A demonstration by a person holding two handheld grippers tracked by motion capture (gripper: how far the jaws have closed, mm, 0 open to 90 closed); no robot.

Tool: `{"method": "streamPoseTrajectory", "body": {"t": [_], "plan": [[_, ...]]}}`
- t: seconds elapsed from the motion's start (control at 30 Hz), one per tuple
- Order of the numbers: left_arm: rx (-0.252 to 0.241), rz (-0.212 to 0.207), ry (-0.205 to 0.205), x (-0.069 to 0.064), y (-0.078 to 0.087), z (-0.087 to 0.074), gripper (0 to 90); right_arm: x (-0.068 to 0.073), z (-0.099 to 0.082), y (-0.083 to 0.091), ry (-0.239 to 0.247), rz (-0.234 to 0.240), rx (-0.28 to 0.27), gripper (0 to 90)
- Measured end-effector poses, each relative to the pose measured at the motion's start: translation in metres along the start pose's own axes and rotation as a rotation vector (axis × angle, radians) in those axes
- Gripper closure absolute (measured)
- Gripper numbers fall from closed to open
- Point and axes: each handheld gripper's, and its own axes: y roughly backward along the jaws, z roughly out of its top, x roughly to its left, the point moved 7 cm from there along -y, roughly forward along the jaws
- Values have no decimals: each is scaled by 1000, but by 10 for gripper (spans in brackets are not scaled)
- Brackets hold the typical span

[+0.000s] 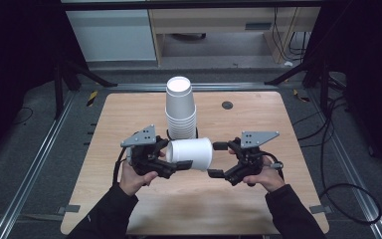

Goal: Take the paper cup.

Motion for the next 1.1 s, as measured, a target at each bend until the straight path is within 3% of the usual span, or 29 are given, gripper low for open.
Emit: {"method": "streamPoseTrajectory", "body": {"t": [0.37,1.1], "plan": [[-14,-43,-18,-10,-4,5,215,7,7,0,-12,79,-44,48],[-52,-122,-44,-23,-14,11,215,15,12,-4,25,128,-73,48]]}}
